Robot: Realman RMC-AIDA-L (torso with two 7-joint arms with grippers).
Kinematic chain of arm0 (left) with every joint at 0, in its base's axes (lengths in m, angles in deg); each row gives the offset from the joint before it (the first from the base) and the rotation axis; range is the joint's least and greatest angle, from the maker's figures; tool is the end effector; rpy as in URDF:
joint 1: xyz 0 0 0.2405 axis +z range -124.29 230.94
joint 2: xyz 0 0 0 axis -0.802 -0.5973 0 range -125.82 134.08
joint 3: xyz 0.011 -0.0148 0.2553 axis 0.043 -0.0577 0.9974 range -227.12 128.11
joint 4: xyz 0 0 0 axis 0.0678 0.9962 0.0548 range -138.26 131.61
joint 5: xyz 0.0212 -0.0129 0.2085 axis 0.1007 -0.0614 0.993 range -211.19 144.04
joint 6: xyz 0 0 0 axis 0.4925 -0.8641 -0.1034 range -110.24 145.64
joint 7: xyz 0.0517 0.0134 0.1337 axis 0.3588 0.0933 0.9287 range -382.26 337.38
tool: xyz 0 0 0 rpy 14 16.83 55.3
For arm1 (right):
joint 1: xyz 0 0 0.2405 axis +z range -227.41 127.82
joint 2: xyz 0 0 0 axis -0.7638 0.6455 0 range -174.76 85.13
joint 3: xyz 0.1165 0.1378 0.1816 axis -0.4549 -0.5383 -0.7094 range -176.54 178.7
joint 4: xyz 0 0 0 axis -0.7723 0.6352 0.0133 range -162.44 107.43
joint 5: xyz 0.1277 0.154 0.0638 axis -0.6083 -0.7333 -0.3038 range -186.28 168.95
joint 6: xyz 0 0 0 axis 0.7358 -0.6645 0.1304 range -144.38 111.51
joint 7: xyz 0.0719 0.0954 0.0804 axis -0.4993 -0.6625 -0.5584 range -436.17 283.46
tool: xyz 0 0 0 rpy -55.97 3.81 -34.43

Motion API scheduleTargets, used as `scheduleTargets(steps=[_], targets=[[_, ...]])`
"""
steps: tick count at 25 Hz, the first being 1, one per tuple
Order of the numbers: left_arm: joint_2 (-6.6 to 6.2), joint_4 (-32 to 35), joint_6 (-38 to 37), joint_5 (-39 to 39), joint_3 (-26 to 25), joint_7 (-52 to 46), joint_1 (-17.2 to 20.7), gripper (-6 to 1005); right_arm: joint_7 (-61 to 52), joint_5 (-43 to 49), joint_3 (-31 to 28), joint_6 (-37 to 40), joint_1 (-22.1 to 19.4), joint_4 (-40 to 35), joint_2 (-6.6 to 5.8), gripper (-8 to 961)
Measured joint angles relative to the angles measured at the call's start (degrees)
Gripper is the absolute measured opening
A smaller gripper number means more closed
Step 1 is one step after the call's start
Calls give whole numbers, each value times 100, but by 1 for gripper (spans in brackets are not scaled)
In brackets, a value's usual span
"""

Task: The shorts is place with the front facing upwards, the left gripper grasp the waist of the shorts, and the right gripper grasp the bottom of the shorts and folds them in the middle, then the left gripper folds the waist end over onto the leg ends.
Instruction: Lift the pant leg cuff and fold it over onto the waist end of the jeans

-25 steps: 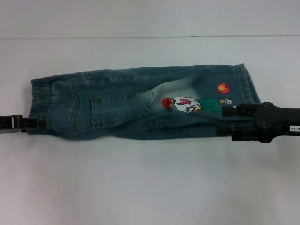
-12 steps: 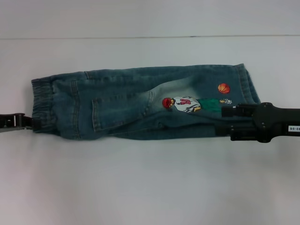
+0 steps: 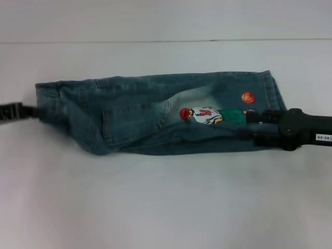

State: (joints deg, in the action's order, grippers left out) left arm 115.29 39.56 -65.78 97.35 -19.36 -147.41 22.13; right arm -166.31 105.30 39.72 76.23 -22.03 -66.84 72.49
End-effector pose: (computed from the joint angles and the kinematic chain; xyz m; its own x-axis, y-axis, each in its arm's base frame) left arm -0.3227 0.3548 0.0835 0.3144 0.8148 0.4871 0.9486 -0.2889 -0.1289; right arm 0.2751 0.3199 0.0191 0.6883 -0.4945 -0.5308 -0.6062 -0.7940 -0.0463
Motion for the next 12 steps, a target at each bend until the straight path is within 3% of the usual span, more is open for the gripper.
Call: scheduleTargets(steps=[4, 8, 12], targets=[[-19, 275, -599, -673, -119, 116, 34, 31, 10, -9, -138, -365, 49, 31, 124, 804], [-41, 399, -1111, -1136, -155, 111, -142, 31, 132, -291, -206, -960, 192, 394, 197, 642], [-28, 428, -1246, -1344, -145, 85, -423, 30, 617, -1216, -210, -1481, 377, 1117, 215, 472]])
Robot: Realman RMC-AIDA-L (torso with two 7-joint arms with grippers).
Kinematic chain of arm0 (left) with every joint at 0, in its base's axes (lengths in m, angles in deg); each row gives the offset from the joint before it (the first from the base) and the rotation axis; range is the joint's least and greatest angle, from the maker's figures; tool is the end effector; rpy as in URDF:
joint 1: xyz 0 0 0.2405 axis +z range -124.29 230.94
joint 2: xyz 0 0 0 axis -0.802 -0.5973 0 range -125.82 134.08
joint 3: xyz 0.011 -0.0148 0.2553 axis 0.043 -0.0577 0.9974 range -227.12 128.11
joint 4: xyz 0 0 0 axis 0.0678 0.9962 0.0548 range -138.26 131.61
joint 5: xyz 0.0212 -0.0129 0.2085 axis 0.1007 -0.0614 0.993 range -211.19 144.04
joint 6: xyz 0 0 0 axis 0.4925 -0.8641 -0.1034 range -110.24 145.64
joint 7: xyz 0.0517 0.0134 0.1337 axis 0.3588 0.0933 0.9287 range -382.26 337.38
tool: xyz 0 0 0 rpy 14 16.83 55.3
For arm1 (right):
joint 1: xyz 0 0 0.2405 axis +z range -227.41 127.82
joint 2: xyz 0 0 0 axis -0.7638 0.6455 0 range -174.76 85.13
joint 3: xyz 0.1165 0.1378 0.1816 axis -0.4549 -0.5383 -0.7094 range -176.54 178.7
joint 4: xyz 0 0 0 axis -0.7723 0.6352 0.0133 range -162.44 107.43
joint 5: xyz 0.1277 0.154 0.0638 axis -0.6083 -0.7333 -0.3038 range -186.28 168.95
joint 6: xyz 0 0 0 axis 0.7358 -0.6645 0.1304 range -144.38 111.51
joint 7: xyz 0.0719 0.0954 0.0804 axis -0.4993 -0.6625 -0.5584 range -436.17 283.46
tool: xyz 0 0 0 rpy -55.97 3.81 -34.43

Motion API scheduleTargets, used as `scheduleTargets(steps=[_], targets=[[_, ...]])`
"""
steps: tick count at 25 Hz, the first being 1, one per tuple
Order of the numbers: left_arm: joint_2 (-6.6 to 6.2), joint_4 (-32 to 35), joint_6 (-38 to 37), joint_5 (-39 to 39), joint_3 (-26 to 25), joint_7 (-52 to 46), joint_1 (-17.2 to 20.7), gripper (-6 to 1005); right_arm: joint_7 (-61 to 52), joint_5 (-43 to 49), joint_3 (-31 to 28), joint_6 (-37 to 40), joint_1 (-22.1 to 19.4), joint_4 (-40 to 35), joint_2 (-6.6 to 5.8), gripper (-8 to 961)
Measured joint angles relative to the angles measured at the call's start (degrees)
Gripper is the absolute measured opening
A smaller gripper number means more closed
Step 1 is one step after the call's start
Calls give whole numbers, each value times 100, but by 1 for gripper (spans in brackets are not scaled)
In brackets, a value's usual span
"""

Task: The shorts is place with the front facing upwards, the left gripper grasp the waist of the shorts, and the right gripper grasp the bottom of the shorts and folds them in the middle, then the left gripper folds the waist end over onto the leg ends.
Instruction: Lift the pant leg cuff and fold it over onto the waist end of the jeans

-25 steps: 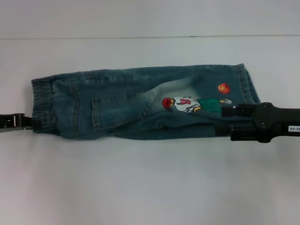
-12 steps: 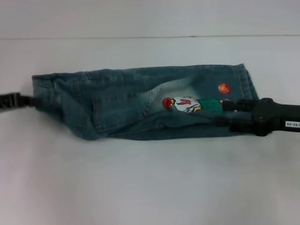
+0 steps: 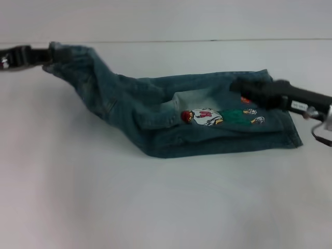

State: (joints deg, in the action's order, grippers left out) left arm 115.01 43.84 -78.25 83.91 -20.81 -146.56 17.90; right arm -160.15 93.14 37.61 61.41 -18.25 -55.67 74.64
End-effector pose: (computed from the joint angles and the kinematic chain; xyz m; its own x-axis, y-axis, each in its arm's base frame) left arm -0.2481 0.3710 0.1082 0.4081 0.7011 0.5847 0.8390 -0.5405 0.0625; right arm 0.2672 0.3555 -0.0061 0.5393 -0.4432 -0.7161 -0.7210 -0.6824 -0.1207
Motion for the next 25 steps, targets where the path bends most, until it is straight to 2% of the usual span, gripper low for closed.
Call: scheduleTargets(steps=[3, 5, 9, 12, 17, 25], targets=[[23, -15, -30, -54, 14, -5, -226, 30, 543, -698, 30, -568, 222, 686, 32, 342], [28, -39, -25, -61, 18, -5, -377, 30, 952, -1014, 28, -1035, 405, 1163, 64, 103], [49, -56, -60, -74, 38, -11, -671, 30, 1921, -1540, 3, -2028, 874, 2158, 109, 66], [81, -51, -207, -141, 42, -22, -811, 30, 2527, -1650, 31, -2393, 1203, 2784, 137, 39], [136, -48, -417, -375, 75, -26, -909, 31, 3173, -1513, 53, -2414, 1591, 3483, 180, 3], [245, -18, -547, -391, 86, -19, -963, 30, 3202, -595, -347, -2412, 2221, 4147, 209, 5]])
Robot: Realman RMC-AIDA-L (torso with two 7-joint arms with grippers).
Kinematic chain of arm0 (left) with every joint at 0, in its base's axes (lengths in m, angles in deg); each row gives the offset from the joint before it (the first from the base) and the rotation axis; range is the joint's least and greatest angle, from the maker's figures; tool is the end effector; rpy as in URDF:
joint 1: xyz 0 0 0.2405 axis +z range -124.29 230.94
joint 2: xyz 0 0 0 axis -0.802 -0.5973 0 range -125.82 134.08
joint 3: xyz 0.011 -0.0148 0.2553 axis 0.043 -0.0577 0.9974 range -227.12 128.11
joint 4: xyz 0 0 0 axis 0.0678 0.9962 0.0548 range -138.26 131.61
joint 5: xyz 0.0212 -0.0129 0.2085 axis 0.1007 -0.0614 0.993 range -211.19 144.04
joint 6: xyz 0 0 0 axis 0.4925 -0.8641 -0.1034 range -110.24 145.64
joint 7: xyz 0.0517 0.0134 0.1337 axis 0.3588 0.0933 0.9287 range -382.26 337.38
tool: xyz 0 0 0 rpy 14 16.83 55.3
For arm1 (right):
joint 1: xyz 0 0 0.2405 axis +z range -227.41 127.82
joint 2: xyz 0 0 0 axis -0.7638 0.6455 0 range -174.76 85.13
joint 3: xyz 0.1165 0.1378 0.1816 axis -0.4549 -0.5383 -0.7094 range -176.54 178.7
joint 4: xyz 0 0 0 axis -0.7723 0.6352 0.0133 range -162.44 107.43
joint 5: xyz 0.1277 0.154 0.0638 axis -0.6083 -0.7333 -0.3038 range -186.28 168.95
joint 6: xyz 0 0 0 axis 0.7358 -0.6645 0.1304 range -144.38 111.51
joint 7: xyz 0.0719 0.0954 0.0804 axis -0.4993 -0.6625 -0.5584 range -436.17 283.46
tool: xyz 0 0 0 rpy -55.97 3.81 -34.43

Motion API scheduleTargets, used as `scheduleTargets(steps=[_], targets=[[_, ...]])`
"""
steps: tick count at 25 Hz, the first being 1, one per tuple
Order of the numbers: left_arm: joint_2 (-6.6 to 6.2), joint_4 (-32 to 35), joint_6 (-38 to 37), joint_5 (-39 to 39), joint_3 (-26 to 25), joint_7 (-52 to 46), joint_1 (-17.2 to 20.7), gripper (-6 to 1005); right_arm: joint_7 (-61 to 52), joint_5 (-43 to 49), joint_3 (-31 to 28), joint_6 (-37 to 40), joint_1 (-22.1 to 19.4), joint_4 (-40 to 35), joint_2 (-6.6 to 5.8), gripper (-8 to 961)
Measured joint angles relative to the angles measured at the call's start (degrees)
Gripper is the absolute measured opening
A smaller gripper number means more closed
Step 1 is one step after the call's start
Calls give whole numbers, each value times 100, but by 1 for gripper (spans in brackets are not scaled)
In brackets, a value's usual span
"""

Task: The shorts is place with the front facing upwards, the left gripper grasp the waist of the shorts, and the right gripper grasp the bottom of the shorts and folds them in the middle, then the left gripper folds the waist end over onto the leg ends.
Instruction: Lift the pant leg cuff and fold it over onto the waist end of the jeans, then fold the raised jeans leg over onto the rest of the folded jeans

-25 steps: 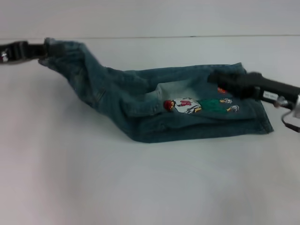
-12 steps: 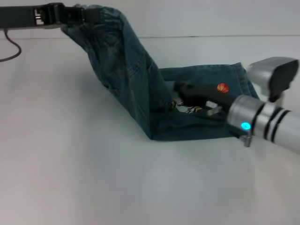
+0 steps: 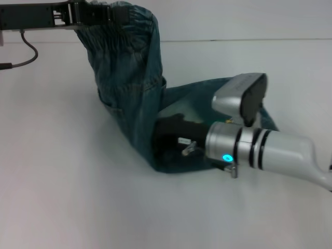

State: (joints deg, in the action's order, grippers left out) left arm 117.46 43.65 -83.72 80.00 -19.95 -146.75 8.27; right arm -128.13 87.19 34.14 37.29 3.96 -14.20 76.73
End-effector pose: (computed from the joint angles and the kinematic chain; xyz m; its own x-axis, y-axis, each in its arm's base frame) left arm -0.1656 0.3910 0.0904 0.5135 0.6398 0.5718 0.6708 -0.7149 0.1975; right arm 0.1892 0.3485 -0.1528 0.6853 -0.4690 -0.5571 -0.6343 -0.7603 -0.1401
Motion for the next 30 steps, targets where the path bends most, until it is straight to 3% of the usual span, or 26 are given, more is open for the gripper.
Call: scheduleTargets(steps=[6, 11, 22, 27, 30], targets=[[4, 3, -8, -3, -3, 15, 40, 29, -554, 1640, -1017, -44, 406, 334, 0, 6], [0, -25, -8, 16, -2, 34, 64, 28, -887, 2745, -1776, -251, 383, 380, -26, 6], [26, -101, 50, 22, 217, 53, 184, 29, -1178, 2784, -2264, 81, -1116, -857, -125, 5], [132, -177, 71, 1, 443, 100, 153, 28, -1254, 2733, -3507, 1414, -1774, -1440, -183, 5], [329, -189, 246, -4, 768, 233, 92, 28, -1273, 2389, -4303, 2250, -2052, -1618, -195, 5]])
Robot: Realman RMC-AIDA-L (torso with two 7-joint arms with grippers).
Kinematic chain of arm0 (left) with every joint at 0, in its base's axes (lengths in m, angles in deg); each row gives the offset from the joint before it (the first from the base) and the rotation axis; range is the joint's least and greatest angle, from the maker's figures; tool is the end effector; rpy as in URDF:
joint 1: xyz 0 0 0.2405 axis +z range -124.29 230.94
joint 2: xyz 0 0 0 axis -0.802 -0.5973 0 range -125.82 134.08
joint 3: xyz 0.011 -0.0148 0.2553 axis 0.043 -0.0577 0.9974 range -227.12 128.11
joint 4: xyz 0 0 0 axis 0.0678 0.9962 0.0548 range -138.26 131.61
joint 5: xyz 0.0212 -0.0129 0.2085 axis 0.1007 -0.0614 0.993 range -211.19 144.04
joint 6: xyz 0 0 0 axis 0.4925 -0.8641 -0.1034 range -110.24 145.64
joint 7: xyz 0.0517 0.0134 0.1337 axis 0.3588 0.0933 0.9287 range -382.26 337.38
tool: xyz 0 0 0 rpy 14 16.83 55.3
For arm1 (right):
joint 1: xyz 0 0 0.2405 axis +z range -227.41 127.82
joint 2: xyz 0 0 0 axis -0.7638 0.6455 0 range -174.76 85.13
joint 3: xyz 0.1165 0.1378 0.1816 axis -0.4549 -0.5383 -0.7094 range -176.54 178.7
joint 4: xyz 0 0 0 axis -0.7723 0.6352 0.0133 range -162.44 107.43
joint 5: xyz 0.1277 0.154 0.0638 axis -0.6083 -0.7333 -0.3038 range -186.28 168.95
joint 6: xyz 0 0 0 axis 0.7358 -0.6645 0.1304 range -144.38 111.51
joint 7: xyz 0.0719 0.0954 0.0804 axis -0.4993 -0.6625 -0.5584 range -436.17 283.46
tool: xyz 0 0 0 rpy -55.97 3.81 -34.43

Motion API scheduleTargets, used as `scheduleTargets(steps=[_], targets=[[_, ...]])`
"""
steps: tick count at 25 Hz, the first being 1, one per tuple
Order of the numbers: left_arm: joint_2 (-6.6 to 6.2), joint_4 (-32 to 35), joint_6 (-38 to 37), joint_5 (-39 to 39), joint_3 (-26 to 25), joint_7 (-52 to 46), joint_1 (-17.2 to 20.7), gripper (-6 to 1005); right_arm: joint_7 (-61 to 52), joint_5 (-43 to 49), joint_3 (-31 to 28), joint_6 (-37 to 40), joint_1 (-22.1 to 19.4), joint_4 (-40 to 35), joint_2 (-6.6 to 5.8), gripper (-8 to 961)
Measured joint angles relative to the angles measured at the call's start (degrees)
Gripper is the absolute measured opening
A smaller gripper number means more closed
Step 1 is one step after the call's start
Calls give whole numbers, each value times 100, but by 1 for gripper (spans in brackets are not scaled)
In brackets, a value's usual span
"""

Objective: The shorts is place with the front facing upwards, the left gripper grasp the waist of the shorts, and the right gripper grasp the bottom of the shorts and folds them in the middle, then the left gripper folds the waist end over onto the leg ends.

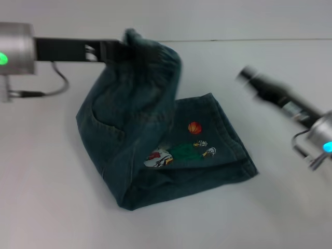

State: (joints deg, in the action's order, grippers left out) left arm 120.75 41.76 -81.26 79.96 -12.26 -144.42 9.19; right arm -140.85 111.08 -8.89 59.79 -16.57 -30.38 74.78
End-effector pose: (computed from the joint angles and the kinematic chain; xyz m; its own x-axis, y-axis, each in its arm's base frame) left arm -0.1620 0.3800 0.0440 0.5600 0.6721 0.4844 0.6566 -0.7166 0.2353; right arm 0.2807 0.3387 -0.0387 0.2253 -0.3373 -0.9140 -0.8694 -0.4931 -0.0324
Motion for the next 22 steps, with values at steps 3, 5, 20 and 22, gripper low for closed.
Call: scheduleTargets(steps=[3, 5, 20, 22], targets=[[224, -43, 568, 32, 515, 54, -56, 50, -4, -461, -282, 591, -154, -45, -3, 5], [345, -173, 1055, 51, 923, 34, -111, 64, -28, -672, -321, 898, -205, -73, -36, 6], [715, -1005, 2169, 24, 1882, 4, -414, 362, -210, -983, -199, 908, -318, -305, -16, 39], [704, -859, 2032, 10, 1720, 59, -258, 399, -255, -980, -30, 907, -293, -374, -32, 44]])
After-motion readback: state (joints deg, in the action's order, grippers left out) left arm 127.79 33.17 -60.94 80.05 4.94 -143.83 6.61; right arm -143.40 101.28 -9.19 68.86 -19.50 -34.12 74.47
